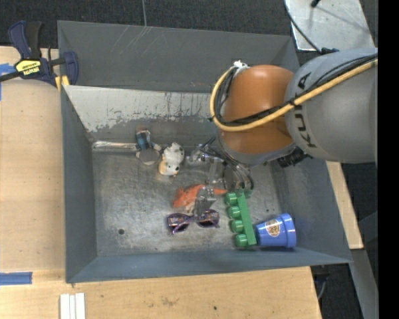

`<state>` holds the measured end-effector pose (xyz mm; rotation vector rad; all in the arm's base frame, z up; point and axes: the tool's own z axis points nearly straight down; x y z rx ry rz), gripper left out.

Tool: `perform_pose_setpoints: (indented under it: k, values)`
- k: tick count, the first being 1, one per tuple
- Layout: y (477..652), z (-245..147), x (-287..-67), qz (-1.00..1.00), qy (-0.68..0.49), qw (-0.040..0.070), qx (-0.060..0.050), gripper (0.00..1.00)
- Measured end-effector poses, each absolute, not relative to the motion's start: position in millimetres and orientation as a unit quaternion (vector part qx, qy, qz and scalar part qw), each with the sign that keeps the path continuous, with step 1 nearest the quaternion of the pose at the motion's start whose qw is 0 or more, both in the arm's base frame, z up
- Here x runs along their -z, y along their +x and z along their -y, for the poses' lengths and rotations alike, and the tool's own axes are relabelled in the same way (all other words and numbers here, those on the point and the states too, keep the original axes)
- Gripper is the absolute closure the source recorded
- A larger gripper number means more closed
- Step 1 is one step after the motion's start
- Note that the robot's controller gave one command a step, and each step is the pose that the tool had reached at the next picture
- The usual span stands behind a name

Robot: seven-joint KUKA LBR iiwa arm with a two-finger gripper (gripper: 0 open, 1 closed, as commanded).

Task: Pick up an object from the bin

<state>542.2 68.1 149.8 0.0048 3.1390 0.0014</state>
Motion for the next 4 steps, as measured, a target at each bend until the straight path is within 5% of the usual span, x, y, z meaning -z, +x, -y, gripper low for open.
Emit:
perform_pose_setpoints:
  k: [1, 3, 4]
  values:
    - [542.2, -68.1, -149.8, -1.000, 0.002, 0.001, 0.000, 0.00]
    - [567.9, -63.4, -73.1, -0.991, -0.134, 0.000, -0.001, 0.00]
    - [573.2, -64.7, -74.0, -0.981, -0.192, 0.003, 0.000, 0.00]
